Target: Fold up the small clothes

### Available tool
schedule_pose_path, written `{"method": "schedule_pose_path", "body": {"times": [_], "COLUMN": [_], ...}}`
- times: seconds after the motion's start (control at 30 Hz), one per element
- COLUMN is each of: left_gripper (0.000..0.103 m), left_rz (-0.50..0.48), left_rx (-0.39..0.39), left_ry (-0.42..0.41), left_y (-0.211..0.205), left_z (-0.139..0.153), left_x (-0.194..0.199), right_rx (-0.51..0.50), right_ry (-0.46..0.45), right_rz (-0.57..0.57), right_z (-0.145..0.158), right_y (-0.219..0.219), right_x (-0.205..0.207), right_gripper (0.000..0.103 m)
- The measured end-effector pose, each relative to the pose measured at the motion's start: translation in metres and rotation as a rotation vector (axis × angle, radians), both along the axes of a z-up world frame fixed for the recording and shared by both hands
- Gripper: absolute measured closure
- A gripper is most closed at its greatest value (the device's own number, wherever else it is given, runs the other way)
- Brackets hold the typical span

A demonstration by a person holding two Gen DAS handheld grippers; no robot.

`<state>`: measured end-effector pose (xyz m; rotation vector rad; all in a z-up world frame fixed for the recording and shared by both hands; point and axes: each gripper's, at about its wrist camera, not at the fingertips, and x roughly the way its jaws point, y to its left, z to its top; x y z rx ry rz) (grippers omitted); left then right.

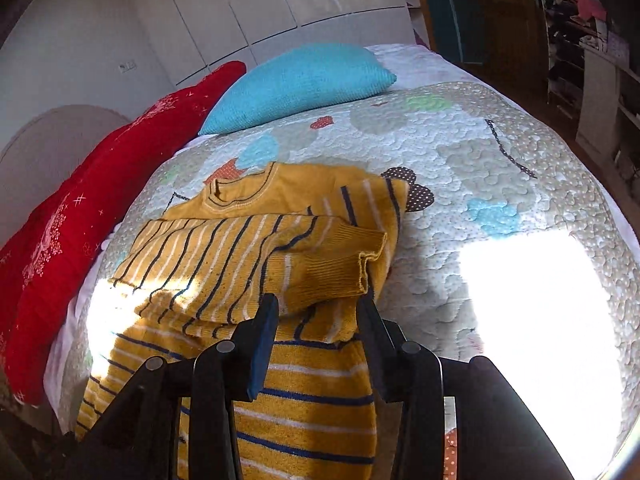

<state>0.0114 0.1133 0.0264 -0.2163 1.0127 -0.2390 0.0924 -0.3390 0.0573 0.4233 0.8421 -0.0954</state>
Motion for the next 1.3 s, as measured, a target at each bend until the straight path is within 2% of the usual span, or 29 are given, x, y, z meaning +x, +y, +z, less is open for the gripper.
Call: {"method": "schedule_pose_path", "body": {"times": [0.07, 0.1, 0.17, 0.2, 0.23, 0.27, 0.33, 0.4, 0.5, 0.6, 0.67, 0.73, 0.8, 0.83, 0.9, 0.93, 0.97, 1.1, 1.3], "left_gripper": [0.038, 0.038, 0.038, 0.038, 0.038, 0.038, 0.036, 0.031, 0.031, 0.028, 0.018, 0.016, 0.016, 0.018, 0.035, 0.047, 0.050, 0.050, 0.049], "left_rz": [-0.018, -0.022, -0.022, -0.019, -0.015, -0.010, 0.002, 0.010, 0.012, 0.002, -0.020, -0.032, -0.067, -0.097, -0.165, -0.188, -0.194, -0.208, -0.210], "left_rx": [0.012, 0.015, 0.019, 0.022, 0.025, 0.028, 0.043, 0.061, 0.009, -0.024, -0.042, -0.065, -0.096, -0.127, -0.203, -0.221, -0.222, -0.211, -0.229], "left_ry": [-0.005, -0.007, -0.011, -0.011, -0.010, -0.012, -0.023, -0.019, 0.017, -0.007, -0.025, -0.027, -0.017, -0.009, 0.023, 0.040, 0.045, 0.010, 0.009], "left_y": [-0.008, -0.011, -0.014, -0.014, -0.013, -0.011, -0.006, 0.000, 0.009, 0.010, 0.005, 0.000, -0.006, -0.010, -0.018, -0.023, -0.026, -0.030, -0.029], "left_z": [0.002, 0.004, 0.006, 0.007, 0.007, 0.008, 0.008, 0.004, -0.006, -0.010, -0.012, -0.014, -0.012, -0.011, -0.011, -0.014, -0.017, -0.016, -0.018], "left_x": [0.000, -0.001, -0.002, -0.001, -0.001, -0.001, -0.001, 0.003, 0.010, 0.017, 0.023, 0.027, 0.028, 0.027, 0.021, 0.018, 0.013, -0.006, -0.014], "right_rx": [0.047, 0.055, -0.006, -0.052, -0.053, -0.009, 0.072, 0.112, 0.155, 0.199, 0.228, 0.248, 0.327, 0.401, 0.544, 0.574, 0.579, 0.700, 0.761], "right_ry": [0.012, 0.027, 0.093, 0.150, 0.183, 0.173, 0.121, 0.077, 0.062, 0.090, 0.098, 0.060, 0.019, -0.001, -0.033, -0.047, -0.059, -0.080, -0.065], "right_rz": [0.018, 0.013, -0.055, -0.115, -0.161, -0.184, -0.199, -0.158, -0.072, 0.001, 0.043, 0.065, 0.085, 0.099, 0.128, 0.136, 0.144, 0.226, 0.280], "right_z": [-0.009, -0.014, -0.028, -0.037, -0.044, -0.045, -0.040, -0.031, -0.028, -0.041, -0.054, -0.060, -0.064, -0.068, -0.080, -0.083, -0.083, -0.087, -0.096], "right_y": [-0.003, -0.006, -0.017, -0.026, -0.034, -0.042, -0.049, -0.046, -0.038, -0.026, -0.016, -0.006, 0.000, 0.002, 0.009, 0.014, 0.019, 0.038, 0.075], "right_x": [0.010, 0.017, 0.031, 0.038, 0.039, 0.035, 0.017, -0.008, -0.052, -0.092, -0.113, -0.133, -0.144, -0.148, -0.151, -0.154, -0.158, -0.170, -0.196], "right_gripper": [0.066, 0.066, 0.066, 0.062, 0.058, 0.054, 0.053, 0.053, 0.046, 0.046, 0.046, 0.046, 0.045, 0.045, 0.045, 0.045, 0.045, 0.045, 0.045]}}
